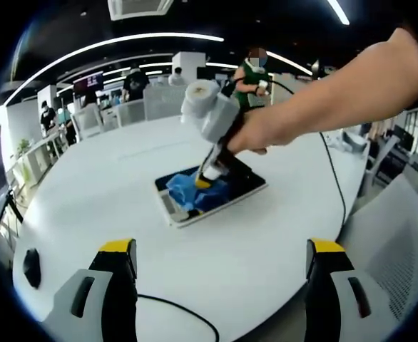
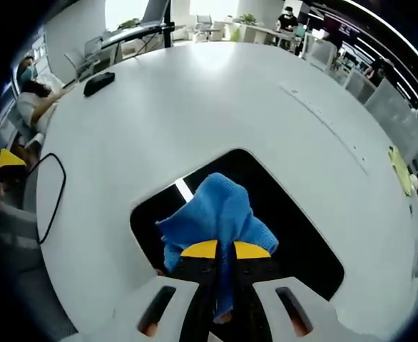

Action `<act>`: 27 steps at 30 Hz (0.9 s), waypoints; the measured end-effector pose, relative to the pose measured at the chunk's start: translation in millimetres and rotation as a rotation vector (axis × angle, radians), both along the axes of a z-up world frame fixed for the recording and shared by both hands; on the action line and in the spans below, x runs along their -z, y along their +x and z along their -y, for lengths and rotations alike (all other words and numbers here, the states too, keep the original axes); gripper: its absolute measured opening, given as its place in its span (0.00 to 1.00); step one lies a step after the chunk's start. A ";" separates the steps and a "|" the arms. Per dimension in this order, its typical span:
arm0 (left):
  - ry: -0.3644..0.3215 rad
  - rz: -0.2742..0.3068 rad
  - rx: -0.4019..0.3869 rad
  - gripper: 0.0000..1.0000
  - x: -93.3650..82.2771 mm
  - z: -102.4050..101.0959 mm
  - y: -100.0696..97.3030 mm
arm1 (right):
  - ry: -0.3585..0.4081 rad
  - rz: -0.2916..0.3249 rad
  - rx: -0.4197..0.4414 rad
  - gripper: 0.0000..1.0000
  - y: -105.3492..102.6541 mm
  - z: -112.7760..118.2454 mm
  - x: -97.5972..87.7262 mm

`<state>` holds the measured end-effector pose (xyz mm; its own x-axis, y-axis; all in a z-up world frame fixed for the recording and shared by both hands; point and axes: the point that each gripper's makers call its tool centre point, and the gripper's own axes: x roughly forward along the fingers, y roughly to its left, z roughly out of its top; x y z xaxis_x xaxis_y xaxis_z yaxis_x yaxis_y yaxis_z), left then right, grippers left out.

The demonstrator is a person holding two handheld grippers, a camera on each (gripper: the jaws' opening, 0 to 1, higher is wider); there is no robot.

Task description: Wipe the mirror surface with the cleaning cloth until all visible marks leave the cleaned area.

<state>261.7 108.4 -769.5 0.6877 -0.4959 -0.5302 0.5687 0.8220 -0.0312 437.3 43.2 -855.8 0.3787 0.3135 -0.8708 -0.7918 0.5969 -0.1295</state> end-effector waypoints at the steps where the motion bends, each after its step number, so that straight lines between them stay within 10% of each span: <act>1: 0.001 0.000 0.002 0.99 0.0 0.3 -0.2 | 0.001 -0.002 0.000 0.02 -1.5 0.3 0.8; 27: 0.014 -0.001 0.006 0.99 1.1 1.2 -1.2 | 0.032 -0.011 0.009 0.02 -47.4 -1.7 -4.0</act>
